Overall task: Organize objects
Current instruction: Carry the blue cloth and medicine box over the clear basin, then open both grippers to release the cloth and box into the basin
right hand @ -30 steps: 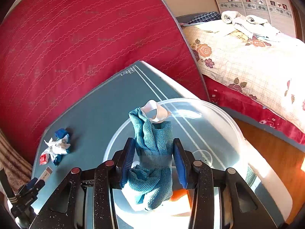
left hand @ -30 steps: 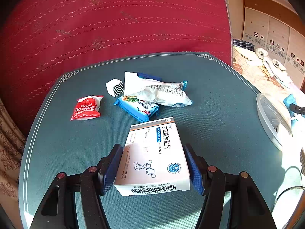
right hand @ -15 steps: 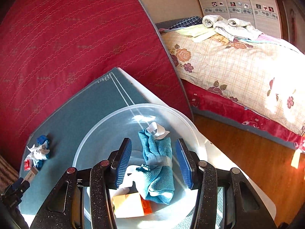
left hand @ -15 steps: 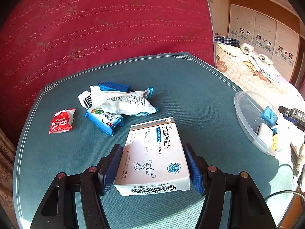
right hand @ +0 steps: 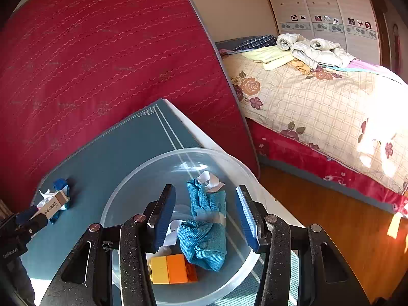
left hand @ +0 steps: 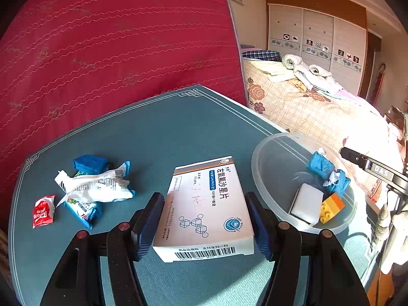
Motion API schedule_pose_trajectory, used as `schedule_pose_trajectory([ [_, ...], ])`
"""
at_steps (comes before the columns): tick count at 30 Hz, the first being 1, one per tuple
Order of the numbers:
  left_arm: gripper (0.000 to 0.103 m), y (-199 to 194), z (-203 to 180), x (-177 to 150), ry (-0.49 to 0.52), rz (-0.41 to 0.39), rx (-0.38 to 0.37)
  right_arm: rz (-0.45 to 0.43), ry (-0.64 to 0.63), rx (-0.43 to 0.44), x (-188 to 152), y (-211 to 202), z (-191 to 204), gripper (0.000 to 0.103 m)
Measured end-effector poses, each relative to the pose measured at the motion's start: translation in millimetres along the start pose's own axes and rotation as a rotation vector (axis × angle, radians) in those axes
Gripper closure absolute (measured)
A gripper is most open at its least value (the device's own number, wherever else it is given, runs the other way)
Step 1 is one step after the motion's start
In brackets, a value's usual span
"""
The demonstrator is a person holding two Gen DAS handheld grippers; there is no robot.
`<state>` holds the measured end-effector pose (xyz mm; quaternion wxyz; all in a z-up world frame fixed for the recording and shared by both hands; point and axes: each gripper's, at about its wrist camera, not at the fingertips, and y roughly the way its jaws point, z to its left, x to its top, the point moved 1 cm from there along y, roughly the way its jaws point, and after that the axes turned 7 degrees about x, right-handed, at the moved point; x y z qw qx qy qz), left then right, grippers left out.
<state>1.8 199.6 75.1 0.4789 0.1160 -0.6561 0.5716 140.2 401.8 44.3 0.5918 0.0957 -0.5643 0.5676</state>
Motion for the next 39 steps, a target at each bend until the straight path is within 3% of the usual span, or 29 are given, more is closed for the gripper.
schedule_pose_trajectory([
  [9, 0.035, 23.0, -61.2, 26.0, 0.104, -0.006, -0.117, -0.007, 0.025, 0.014, 0.7, -2.2, -11.3, 0.052],
  [21, 0.034, 53.4, -103.9, 45.3, 0.156, -0.004, -0.189, 0.005, 0.047, 0.029, -0.2, 1.7, -18.8, 0.051],
  [23, 0.017, 60.0, -105.3, 46.4, 0.143, 0.001, -0.182, 0.008, 0.045, 0.031, -1.0, 2.4, -18.3, 0.051],
  [24, 0.015, 61.8, -103.2, 45.5, 0.132, -0.001, -0.174, 0.010, 0.046, 0.032, -0.5, 2.8, -18.0, 0.051],
  [30, 0.015, 62.3, -92.2, 33.2, 0.103, 0.022, -0.152, 0.017, 0.051, 0.033, -1.4, 4.5, -18.3, 0.051],
  [39, 0.006, 55.2, -73.8, 28.2, 0.058, 0.014, -0.101, 0.027, 0.036, 0.043, -6.7, 5.3, -6.9, 0.051],
])
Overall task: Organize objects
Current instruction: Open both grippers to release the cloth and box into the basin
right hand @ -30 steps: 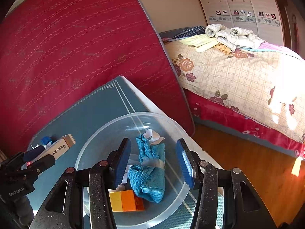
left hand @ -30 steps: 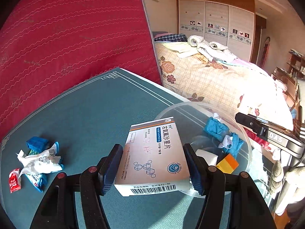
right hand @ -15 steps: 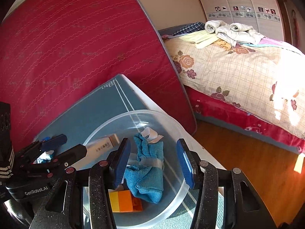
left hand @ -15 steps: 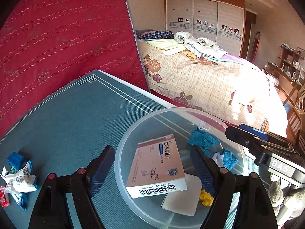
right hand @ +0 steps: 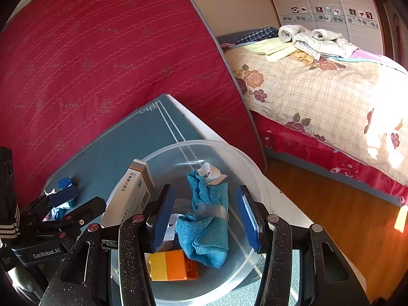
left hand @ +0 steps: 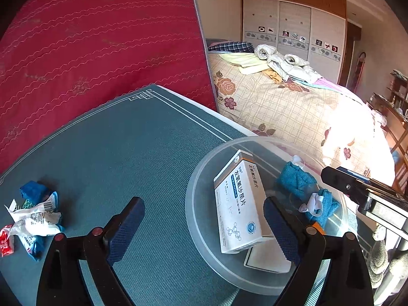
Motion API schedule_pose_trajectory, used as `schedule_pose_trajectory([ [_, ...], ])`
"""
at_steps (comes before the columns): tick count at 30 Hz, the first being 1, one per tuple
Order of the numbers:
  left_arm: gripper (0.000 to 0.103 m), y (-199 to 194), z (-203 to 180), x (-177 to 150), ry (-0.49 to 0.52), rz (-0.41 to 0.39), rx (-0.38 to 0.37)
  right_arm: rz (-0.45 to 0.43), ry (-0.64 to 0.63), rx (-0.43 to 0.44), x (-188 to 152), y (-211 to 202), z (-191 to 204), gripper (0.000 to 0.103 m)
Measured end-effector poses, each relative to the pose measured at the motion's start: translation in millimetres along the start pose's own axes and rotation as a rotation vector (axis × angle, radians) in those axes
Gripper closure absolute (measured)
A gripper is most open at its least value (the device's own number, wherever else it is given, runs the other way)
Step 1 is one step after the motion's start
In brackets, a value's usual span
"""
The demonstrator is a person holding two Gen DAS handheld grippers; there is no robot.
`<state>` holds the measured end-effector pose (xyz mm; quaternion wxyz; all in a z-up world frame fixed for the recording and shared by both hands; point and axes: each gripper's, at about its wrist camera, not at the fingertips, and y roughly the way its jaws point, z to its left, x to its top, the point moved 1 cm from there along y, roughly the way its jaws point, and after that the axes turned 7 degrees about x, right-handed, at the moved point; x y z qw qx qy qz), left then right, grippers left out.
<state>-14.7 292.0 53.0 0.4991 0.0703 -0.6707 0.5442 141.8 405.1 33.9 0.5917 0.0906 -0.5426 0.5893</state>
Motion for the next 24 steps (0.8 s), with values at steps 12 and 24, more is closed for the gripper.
schedule_pose_trajectory([
  [12, 0.004, 0.2, 8.9, -7.0, -0.035, 0.030, -0.005, 0.004, -0.007, 0.009, -2.4, -1.2, 6.6, 0.049],
  [24, 0.001, -8.9, 46.0, -19.9, -0.106, 0.031, 0.123, 0.013, -0.022, 0.031, -9.2, 1.6, 24.8, 0.043],
])
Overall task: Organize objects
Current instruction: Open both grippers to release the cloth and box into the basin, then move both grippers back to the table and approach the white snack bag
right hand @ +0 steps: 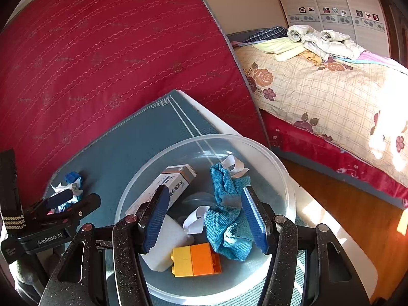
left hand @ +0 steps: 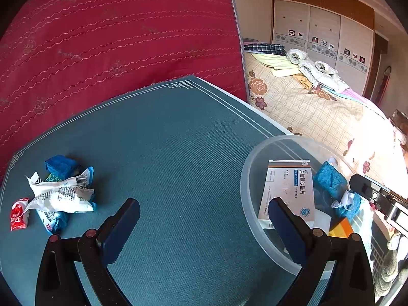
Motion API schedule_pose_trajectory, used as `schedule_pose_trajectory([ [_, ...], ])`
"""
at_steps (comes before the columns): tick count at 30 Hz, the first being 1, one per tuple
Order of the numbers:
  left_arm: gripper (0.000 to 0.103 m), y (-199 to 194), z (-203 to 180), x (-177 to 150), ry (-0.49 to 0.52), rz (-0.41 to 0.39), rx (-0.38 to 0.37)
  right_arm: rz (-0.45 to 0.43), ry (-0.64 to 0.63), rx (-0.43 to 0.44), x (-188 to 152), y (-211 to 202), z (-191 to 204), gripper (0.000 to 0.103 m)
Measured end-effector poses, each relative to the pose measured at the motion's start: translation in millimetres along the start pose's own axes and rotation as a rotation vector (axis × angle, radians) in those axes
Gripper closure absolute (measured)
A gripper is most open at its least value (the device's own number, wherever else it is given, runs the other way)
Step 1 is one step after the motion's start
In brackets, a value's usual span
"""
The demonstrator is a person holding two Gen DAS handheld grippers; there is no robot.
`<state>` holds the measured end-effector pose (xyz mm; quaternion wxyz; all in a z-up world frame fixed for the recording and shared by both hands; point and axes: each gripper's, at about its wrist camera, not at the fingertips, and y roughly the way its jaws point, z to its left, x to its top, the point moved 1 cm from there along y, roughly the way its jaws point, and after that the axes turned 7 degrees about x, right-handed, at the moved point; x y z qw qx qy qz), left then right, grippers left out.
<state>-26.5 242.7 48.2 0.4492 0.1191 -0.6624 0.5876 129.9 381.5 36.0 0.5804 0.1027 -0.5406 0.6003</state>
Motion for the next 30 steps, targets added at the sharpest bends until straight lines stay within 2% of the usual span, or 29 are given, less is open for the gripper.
schedule_pose_trajectory([
  [10, 0.001, -6.0, 33.7, -15.2, -0.019, -0.009, 0.090, -0.016, -0.022, 0.061, 5.0, 9.1, 35.1, 0.042],
  [21, 0.001, -11.0, 79.5, -31.1, -0.083, 0.002, 0.164, -0.002, -0.132, 0.162, 2.5, 32.0, 103.9, 0.037],
  [30, 0.001, -17.7, 126.2, -51.8, -0.174, 0.032, 0.224, 0.061, -0.197, 0.235, -10.4, 57.5, 147.0, 0.036],
])
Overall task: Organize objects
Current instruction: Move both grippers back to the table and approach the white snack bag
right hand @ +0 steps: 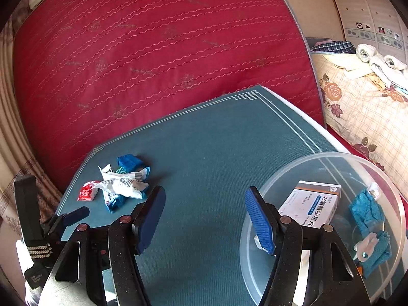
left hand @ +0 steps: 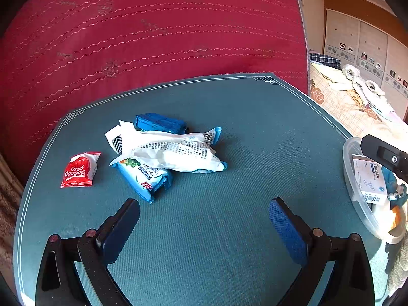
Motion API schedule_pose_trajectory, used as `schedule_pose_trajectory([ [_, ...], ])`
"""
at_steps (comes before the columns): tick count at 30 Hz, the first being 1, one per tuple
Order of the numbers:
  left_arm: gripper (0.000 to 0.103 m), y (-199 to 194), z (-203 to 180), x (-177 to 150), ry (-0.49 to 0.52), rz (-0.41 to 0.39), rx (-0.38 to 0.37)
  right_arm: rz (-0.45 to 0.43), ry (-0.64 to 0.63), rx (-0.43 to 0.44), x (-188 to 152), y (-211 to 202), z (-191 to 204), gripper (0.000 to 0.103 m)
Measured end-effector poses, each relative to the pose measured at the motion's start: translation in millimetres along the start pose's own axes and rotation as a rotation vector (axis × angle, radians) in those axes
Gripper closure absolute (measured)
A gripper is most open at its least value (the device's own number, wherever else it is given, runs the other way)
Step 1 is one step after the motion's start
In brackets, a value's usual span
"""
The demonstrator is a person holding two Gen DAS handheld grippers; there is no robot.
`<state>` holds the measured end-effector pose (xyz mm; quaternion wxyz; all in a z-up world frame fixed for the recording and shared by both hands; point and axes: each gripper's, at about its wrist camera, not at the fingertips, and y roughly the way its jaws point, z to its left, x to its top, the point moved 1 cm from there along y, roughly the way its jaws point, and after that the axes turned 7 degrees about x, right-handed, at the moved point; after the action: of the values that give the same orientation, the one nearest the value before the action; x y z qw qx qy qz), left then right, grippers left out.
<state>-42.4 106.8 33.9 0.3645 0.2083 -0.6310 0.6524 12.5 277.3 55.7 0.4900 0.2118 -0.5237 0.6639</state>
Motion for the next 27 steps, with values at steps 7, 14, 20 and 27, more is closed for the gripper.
schedule_pose_trajectory([
  [7, 0.000, 2.8, 36.7, -6.4, -0.073, 0.022, 0.051, 0.059, -0.044, 0.074, -0.3, 32.0, 31.6, 0.036],
  [14, 0.000, 6.6, 63.1, -12.4, -0.122, 0.038, 0.082, 0.113, -0.122, 0.163, 5.1, 67.2, 64.8, 0.036],
  [20, 0.000, 11.9, 80.4, -17.7, -0.153, 0.057, 0.101, 0.210, -0.141, 0.283, 12.5, 110.9, 85.8, 0.036],
  [27, 0.000, 19.5, 94.2, -22.9, -0.190, 0.077, 0.111, 0.253, -0.198, 0.315, 26.7, 155.1, 105.0, 0.036],
])
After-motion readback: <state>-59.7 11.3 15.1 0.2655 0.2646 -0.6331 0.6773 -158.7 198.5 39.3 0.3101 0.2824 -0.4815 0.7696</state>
